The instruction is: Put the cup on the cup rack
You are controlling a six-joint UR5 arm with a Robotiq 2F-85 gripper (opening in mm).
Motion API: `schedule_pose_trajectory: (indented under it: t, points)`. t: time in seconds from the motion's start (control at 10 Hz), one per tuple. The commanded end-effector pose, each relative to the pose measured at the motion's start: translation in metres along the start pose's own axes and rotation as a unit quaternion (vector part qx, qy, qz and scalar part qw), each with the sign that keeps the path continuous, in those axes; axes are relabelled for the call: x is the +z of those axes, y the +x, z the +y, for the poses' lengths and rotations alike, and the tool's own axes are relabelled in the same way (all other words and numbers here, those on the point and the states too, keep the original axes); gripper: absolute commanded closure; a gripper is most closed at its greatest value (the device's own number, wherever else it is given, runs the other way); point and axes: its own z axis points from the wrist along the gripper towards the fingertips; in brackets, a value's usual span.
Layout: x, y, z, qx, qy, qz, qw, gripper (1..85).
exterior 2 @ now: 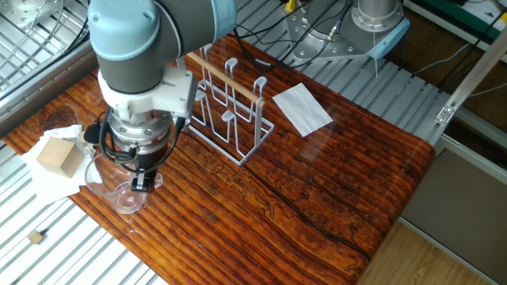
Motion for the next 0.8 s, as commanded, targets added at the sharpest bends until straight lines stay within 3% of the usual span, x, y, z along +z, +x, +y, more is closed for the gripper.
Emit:
schedule_pose_trajectory:
  t: [0.0, 0.2, 0.7]
  points:
    - [0.001, -0.001, -0.006, 0.030, 0.017, -0.004, 0.9994, 84.7]
    - [-0.001, -0.007, -0.010, 0.046, 0.031, -0.018, 0.9983, 84.7]
    - [-0.015, -0.018, -0.015, 0.127, 0.039, -0.050, 0.9899, 84.7]
